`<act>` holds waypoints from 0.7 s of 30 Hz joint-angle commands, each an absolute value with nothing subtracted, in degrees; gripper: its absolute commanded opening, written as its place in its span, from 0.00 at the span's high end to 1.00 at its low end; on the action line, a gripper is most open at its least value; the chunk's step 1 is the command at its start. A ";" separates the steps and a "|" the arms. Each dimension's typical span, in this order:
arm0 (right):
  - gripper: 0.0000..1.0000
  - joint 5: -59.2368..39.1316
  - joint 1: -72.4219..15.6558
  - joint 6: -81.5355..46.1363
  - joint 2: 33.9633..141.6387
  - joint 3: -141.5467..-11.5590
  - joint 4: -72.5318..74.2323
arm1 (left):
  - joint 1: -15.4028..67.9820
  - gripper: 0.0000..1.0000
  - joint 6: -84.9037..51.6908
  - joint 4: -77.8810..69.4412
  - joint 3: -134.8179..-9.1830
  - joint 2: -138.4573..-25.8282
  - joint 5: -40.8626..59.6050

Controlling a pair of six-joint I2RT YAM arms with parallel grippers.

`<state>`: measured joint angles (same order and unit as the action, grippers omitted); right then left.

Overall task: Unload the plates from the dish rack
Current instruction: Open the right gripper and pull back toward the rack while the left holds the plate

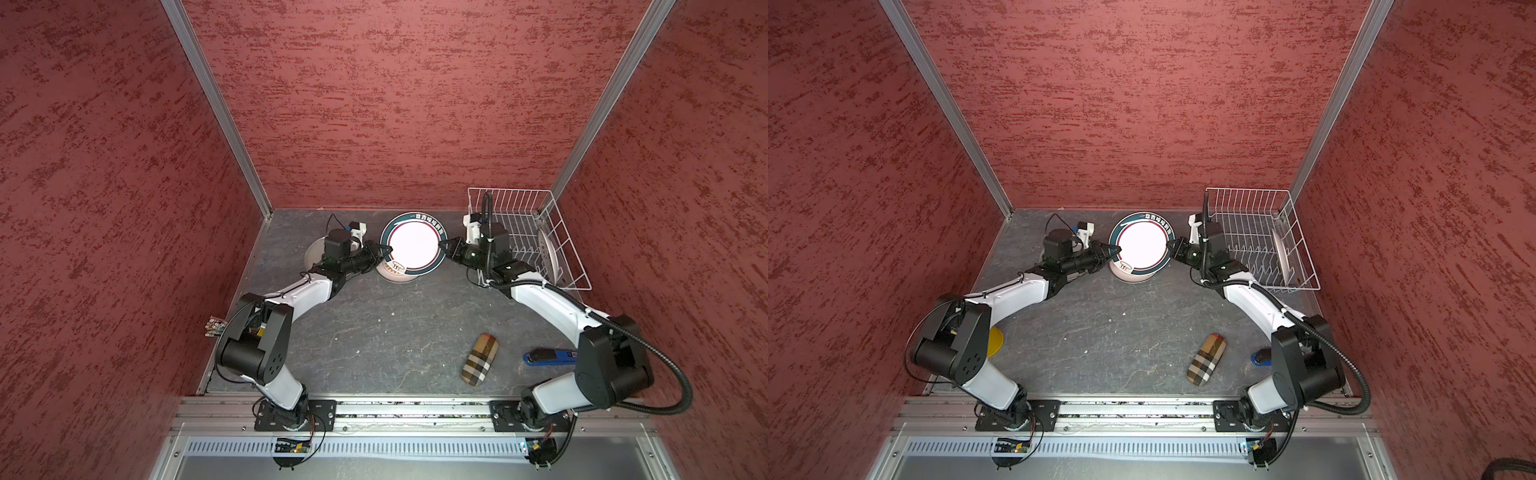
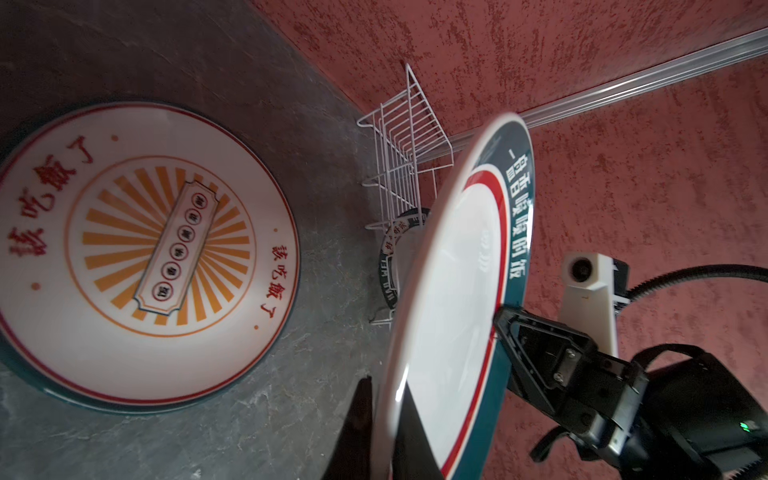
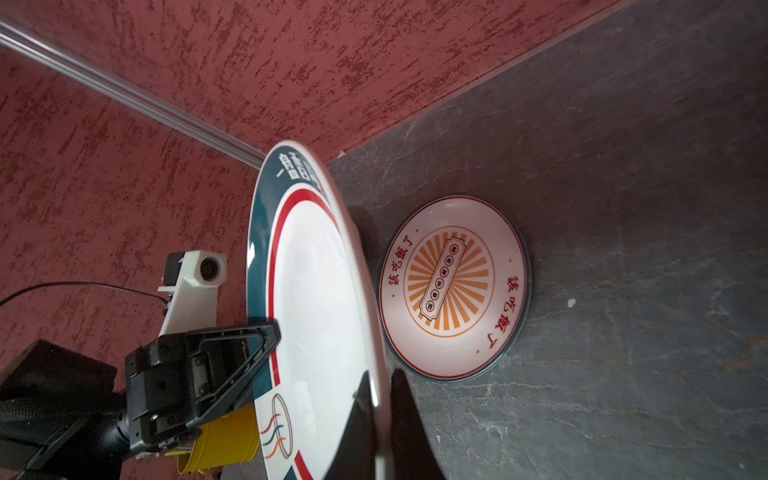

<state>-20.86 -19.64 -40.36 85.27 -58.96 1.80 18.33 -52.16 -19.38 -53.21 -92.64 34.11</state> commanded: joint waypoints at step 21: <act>0.18 -13.10 -18.63 -35.34 77.13 -61.96 -3.32 | 17.58 1.00 -50.19 -17.19 -50.89 -90.74 23.58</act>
